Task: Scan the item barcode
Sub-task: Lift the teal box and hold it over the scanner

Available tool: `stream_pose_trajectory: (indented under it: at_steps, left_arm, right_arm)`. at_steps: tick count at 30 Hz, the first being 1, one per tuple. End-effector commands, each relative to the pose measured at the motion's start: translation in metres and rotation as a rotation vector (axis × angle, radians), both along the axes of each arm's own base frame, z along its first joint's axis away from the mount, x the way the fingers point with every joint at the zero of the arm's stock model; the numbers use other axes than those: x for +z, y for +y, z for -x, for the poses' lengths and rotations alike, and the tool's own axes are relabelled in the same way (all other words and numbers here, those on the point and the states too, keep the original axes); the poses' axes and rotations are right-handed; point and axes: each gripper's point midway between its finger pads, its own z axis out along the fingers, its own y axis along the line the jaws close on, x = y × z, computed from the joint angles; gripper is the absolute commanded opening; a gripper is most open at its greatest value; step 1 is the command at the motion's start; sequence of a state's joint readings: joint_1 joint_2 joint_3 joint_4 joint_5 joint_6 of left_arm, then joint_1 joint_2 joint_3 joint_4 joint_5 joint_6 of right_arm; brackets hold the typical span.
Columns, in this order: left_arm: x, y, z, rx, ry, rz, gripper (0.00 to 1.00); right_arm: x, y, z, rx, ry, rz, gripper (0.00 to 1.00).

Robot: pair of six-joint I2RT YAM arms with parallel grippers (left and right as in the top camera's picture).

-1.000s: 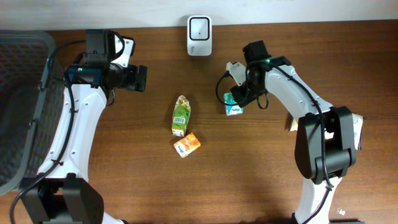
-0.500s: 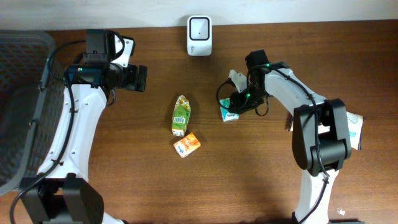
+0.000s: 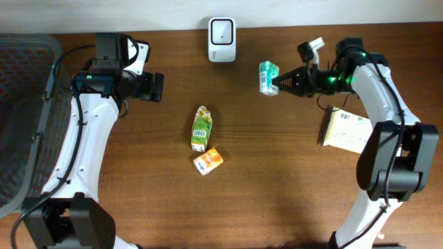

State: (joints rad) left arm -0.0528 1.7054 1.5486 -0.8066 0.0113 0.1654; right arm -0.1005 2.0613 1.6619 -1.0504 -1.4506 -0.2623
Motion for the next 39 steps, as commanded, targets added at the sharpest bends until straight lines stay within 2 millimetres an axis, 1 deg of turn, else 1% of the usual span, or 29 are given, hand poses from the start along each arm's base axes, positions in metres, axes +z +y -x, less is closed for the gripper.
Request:
stream_pose_trajectory:
  at_steps: [1,5,6,7,8,9,10,11,12,13,14,15,16,17,18,19,20,21,22,26,28,30,31,36,38,39]
  left_arm:
    - [0.011,0.001,-0.001,-0.011,-0.029,-0.008,0.99]
    - [0.011,0.001,-0.001,-0.012,-0.029,-0.008,0.99]
    - [0.011,0.001,-0.001,-0.012,-0.029,-0.008,0.99]
    - [0.011,0.001,-0.001,-0.012,-0.029,-0.008,0.99]
    - [0.011,0.001,-0.001,-0.011,-0.029,-0.008,0.99]
    - [0.011,0.001,-0.001,-0.011,-0.029,-0.008,0.99]
    - [0.011,0.001,-0.001,-0.012,-0.029,-0.008,0.99]
    - [0.011,0.001,-0.001,-0.012,-0.029,-0.008,0.99]
    - [0.011,0.001,-0.001,-0.012,-0.029,-0.008,0.99]
    - [0.011,0.001,-0.001,-0.011,-0.029,-0.008,0.99]
    - [0.011,0.001,-0.001,-0.012,-0.029,-0.008,0.99]
    - [0.011,0.001,-0.001,-0.011,-0.029,-0.008,0.99]
    - [0.011,0.001,-0.001,-0.011,-0.029,-0.008,0.99]
    - [0.011,0.001,-0.001,-0.011,-0.029,-0.008,0.99]
    - [0.011,0.001,-0.001,-0.011,-0.029,-0.008,0.99]
    - [0.011,0.001,-0.001,-0.011,-0.029,-0.008,0.99]
    - [0.011,0.001,-0.001,-0.011,-0.029,-0.008,0.99]
    - [0.011,0.001,-0.001,-0.012,-0.029,-0.008,0.99]
    - [0.011,0.001,-0.001,-0.011,-0.029,-0.008,0.99]
    - [0.011,0.001,-0.001,-0.012,-0.029,-0.008,0.99]
    - [0.011,0.001,-0.001,-0.012,-0.029,-0.008,0.99]
    - [0.011,0.001,-0.001,-0.012,-0.029,-0.008,0.99]
    - [0.011,0.001,-0.001,-0.012,-0.029,-0.008,0.99]
    - [0.011,0.001,-0.001,-0.012,-0.029,-0.008,0.99]
    - [0.011,0.001,-0.001,-0.010,-0.029,-0.008,0.99]
    - [0.011,0.001,-0.001,-0.010,-0.029,-0.008,0.99]
  right_arm:
    - [0.029,-0.003,0.001,0.003,-0.049,-0.096,0.04]
    - [0.028,-0.003,0.001,0.000,-0.034,-0.082,0.04]
    - [0.015,-0.003,-0.001,-0.022,0.021,0.033,0.04]
    - [-0.001,-0.002,-0.006,-0.058,0.064,0.210,0.04]
    - [-0.004,0.006,-0.016,-0.108,0.067,0.415,0.04]
    - [0.001,0.010,-0.026,-0.167,0.061,0.562,0.04]
    - [0.017,0.007,-0.044,-0.322,0.012,0.821,0.04]
    - [0.039,0.015,-0.052,-0.396,-0.089,0.939,0.04]
    - [0.065,0.023,-0.063,-0.503,-0.226,1.077,0.04]
    - [0.079,0.031,-0.070,-0.580,-0.337,1.177,0.04]
    - [0.095,0.042,-0.083,-0.687,-0.512,1.336,0.04]
    - [0.097,0.055,-0.098,-0.722,-0.650,1.456,0.04]
    - [0.091,0.071,-0.117,-0.701,-0.779,1.549,0.04]
    - [0.075,0.085,-0.138,-0.639,-0.895,1.622,0.04]
    - [0.052,0.097,-0.159,-0.546,-1.003,1.695,0.04]
    - [0.040,0.101,-0.168,-0.492,-1.056,1.745,0.04]
    - [0.020,0.106,-0.178,-0.414,-1.118,1.803,0.04]
    - [-0.004,0.113,-0.190,-0.323,-1.186,1.861,0.04]
    - [-0.016,0.117,-0.196,-0.298,-1.216,1.879,0.04]
    - [-0.037,0.123,-0.209,-0.308,-1.248,1.861,0.04]
    - [-0.054,0.115,-0.216,-0.276,-1.234,1.857,0.04]
    - [-0.073,0.104,-0.221,-0.257,-1.206,1.878,0.04]
    - [-0.075,0.101,-0.224,-0.268,-1.204,1.878,0.04]
    - [-0.091,0.110,-0.231,-0.270,-1.232,1.830,0.04]
    - [-0.080,0.112,-0.236,-0.310,-1.269,1.823,0.04]
    - [-0.081,0.114,-0.236,-0.280,-1.292,1.828,0.04]
